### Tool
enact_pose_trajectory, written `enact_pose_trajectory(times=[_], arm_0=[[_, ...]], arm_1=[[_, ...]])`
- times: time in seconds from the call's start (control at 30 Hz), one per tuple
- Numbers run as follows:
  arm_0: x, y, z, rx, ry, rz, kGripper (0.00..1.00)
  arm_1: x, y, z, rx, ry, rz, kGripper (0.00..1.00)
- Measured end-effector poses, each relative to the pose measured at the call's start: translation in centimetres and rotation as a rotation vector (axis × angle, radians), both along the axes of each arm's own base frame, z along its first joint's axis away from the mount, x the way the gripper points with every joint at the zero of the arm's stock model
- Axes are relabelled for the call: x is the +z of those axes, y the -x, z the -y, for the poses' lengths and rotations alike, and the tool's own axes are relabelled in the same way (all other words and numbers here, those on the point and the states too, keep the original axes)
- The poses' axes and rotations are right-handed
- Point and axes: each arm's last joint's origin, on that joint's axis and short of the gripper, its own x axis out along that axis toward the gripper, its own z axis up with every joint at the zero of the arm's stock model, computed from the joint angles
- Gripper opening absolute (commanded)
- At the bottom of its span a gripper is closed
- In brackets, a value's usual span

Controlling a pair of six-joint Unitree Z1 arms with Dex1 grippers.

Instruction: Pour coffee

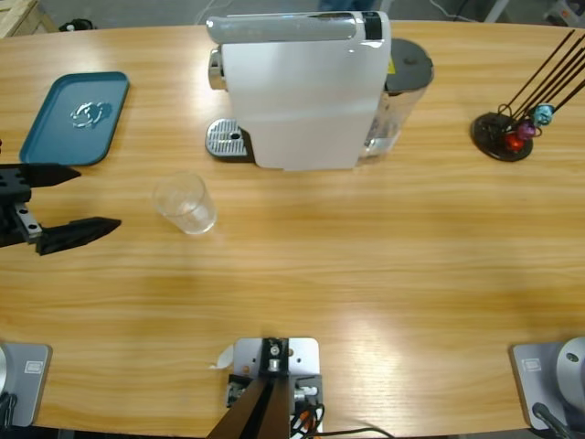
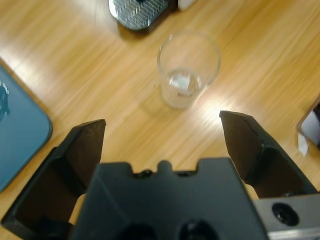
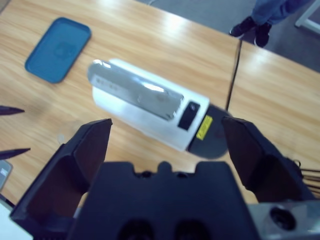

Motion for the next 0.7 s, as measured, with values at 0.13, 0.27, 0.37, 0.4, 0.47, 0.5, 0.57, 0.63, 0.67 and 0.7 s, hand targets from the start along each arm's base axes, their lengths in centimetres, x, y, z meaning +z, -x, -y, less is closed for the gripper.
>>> enact_pose_trajectory(times=[0.13,0.27,0.37,0.4,0.47,0.5,0.57,0.63,0.67,0.7], arm_0=[[-1.4,-0.1,0.5,-0.041,0.083,0.031,1.000],[-2.3,-0.3,0.8,-0.057,0.107,0.038,0.998],[-2.9,-0.6,1.1,-0.062,0.104,0.034,0.992],[-3.1,-0.7,1.3,-0.068,0.104,0.031,0.991],[-3.5,-1.1,1.8,-0.076,0.098,0.024,0.983],[-3.7,-1.2,2.0,-0.078,0.096,0.021,0.975],[-4.0,-1.5,2.3,-0.081,0.089,0.014,0.964],[-4.2,-1.7,2.5,-0.081,0.085,0.009,0.959],[-4.4,-1.9,2.6,-0.080,0.080,0.005,0.959],[-4.5,-2.0,2.7,-0.079,0.074,0.001,0.955]], arm_1=[[-1.5,0.6,0.7,-0.019,0.022,-0.042,1.000],[-3.1,0.8,1.3,-0.025,0.019,-0.039,1.000],[-3.8,1.4,2.1,-0.016,0.018,-0.057,1.000],[-4.1,1.6,2.3,-0.014,0.020,-0.062,1.000],[-4.6,2.0,2.7,-0.012,0.023,-0.068,1.000],[-4.8,2.1,2.9,-0.012,0.024,-0.070,1.000],[-4.7,2.6,3.5,-0.012,0.018,-0.064,1.000],[-4.2,3.3,4.2,-0.012,0.001,-0.049,1.000],[-3.9,3.7,4.6,-0.012,-0.009,-0.040,1.000],[-3.5,4.0,5.0,-0.012,-0.019,-0.030,1.000]])
